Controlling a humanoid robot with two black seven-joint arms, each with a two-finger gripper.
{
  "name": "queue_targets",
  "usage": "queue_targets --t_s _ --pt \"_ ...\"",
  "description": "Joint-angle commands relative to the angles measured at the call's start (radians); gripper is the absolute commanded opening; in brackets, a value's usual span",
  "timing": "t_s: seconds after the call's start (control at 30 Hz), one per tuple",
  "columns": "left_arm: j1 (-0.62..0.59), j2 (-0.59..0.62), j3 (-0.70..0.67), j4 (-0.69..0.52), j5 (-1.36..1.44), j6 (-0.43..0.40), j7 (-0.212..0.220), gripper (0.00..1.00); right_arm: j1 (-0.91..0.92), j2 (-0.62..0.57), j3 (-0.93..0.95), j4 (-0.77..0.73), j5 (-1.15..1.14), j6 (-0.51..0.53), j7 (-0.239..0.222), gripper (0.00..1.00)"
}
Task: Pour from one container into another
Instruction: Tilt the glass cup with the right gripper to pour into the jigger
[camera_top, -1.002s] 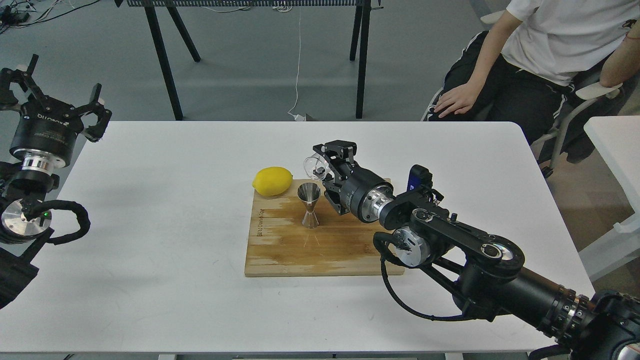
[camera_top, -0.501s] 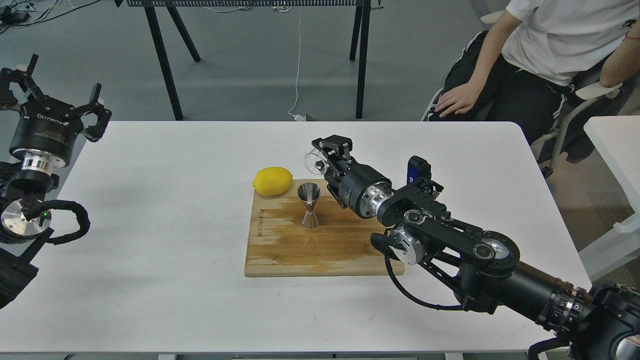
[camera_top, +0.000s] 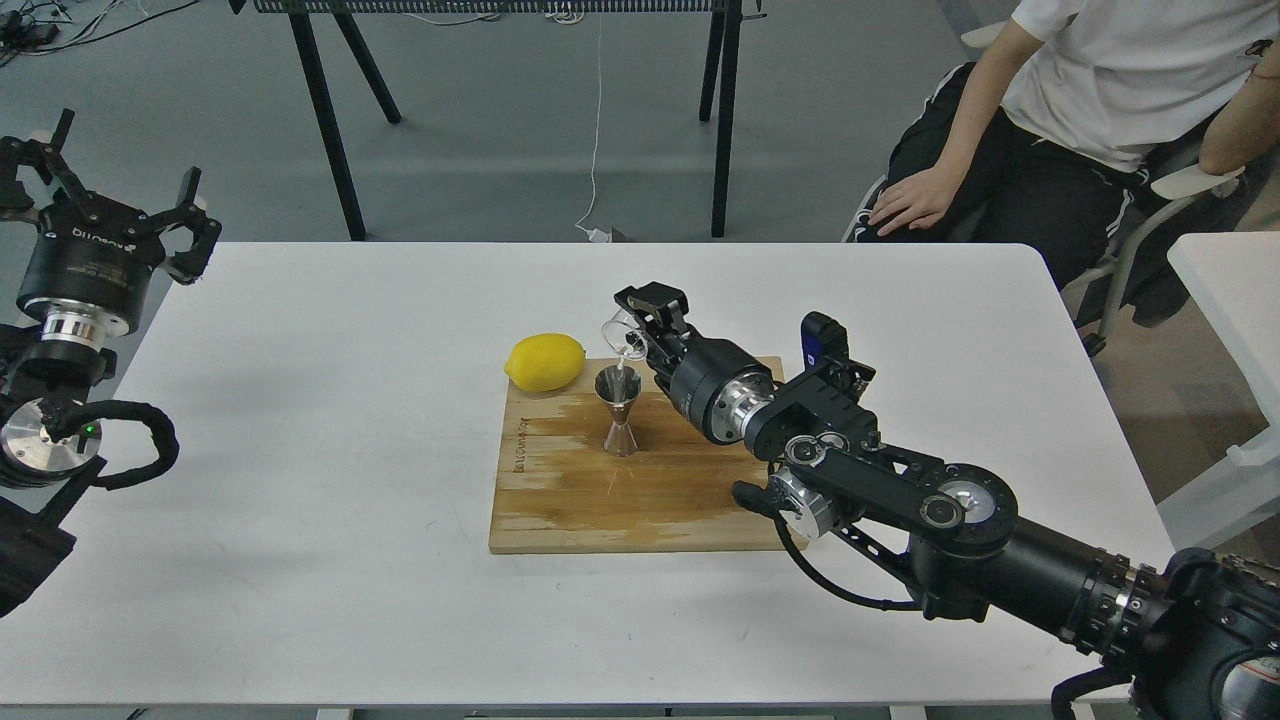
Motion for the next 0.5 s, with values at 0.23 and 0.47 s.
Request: queue_targets --t_s 0.23,0.47 --pt "-0.003 -0.002 0.000 -0.001 0.000 0.000 0.001 1.00 0.028 0.000 -0.049 -0.001 -0.030 0.001 0.000 0.37" --pt "-0.001 -0.002 0.000 -0.001 0.000 0.000 0.000 1.00 0.072 0.002 -0.090 -0.017 -0.035 -0.002 0.008 0.37"
